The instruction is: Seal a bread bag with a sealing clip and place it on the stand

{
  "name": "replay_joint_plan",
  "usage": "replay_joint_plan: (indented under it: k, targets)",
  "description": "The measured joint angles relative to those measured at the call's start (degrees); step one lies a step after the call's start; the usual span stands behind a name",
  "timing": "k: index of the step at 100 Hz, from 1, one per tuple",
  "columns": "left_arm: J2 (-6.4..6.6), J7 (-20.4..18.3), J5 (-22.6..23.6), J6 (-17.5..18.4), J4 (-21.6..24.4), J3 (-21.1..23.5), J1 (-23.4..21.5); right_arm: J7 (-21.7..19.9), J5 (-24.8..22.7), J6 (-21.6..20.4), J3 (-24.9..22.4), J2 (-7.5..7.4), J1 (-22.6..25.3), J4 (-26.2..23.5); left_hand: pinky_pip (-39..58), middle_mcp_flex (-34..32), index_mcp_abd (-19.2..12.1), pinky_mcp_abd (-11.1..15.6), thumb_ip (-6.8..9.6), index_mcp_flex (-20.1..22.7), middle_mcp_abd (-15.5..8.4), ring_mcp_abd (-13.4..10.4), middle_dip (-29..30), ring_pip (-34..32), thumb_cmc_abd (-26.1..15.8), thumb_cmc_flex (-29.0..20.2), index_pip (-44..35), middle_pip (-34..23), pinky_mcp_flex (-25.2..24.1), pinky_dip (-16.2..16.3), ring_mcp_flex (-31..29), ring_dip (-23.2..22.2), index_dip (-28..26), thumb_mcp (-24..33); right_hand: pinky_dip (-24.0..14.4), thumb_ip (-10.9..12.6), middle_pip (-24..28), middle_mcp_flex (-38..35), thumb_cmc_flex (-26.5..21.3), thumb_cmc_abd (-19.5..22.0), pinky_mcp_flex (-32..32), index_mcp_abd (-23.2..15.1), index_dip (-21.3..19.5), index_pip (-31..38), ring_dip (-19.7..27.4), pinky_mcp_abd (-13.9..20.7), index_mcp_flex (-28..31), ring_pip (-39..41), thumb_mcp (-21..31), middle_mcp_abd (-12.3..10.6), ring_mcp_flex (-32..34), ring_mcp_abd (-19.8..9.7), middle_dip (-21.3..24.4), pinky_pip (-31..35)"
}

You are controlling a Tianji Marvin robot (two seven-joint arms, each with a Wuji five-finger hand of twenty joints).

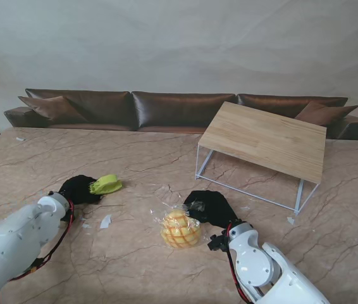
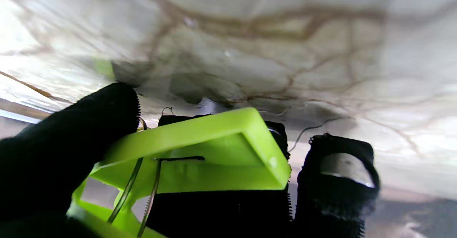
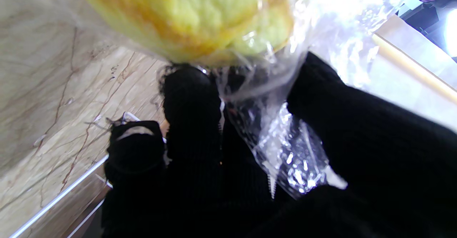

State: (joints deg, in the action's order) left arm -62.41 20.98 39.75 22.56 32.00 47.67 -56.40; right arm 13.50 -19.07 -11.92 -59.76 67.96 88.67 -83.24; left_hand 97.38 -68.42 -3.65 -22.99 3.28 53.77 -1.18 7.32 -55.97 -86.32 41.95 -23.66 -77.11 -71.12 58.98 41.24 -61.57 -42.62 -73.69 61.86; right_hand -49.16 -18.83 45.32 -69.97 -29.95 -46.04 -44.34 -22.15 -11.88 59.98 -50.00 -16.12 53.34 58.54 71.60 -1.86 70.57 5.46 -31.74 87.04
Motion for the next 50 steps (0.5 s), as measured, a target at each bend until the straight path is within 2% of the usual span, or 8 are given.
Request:
replay_joint_plan:
  k: [5,15,31,50]
  targets:
    - [0.96,-0.1,3.4,-0.8,4.4,4.1,-3.4,0.4,-0.1,0.2,0.0,0.05,0.0,0.0,0.2,0.0,0.0,0.0,-0.10,0.4,0.1,0.0,0.5,0.3,0.3,-0.1,0.0,0.0,0.0,0.2,0.0,0.0,0.1,-0.1,0.0,0.0,0.0,0.0,0.0,0.0,0.0,0.0,0.0,0.0,0.0,0.0,0.0,0.0,0.0,0.0,0.0,0.0,0.0,0.0]
    - [1.76,-1.6,8.3,-1.1,11.2,11.8,-9.5,0.9,-0.2,0.4,0.1,0.14,0.0,0.0,0.6,0.0,0.0,0.0,-0.63,0.8,0.2,0.0,1.0,0.7,0.5,-0.3,0.0,0.0,0.1,0.5,0.0,0.0,0.1,-0.2,0.0,0.0,0.0,0.0,0.0,0.0,0.0,0.0,0.0,0.0,0.0,0.0,0.0,0.1,0.0,0.0,0.0,0.0,0.0,0.1]
    - [2.51,-3.8,12.5,-2.3,19.4,17.8,-15.6,1.6,-0.2,0.5,0.2,0.30,0.0,0.1,0.6,0.0,0.0,-0.1,-0.97,1.4,0.3,0.0,1.2,0.7,3.1,-3.6,0.0,0.1,0.1,0.6,0.0,0.0,1.0,-0.7,0.0,0.0,0.0,0.0,0.0,0.0,-0.2,0.0,0.0,0.0,0.0,0.0,0.0,0.1,0.0,0.0,0.1,0.0,0.0,0.1]
    - [2.77,-5.1,16.3,-2.8,27.1,21.8,-20.1,2.8,-0.2,0.6,0.4,0.64,0.0,0.5,0.6,0.0,0.0,-0.1,-1.38,1.5,0.3,0.0,1.3,0.7,4.4,-5.2,0.0,0.1,0.1,0.6,0.0,0.0,1.5,-1.3,0.0,0.0,0.1,0.0,0.0,0.0,-0.3,0.0,0.0,0.0,0.0,0.0,0.0,0.1,0.0,0.0,0.3,0.0,0.0,0.1]
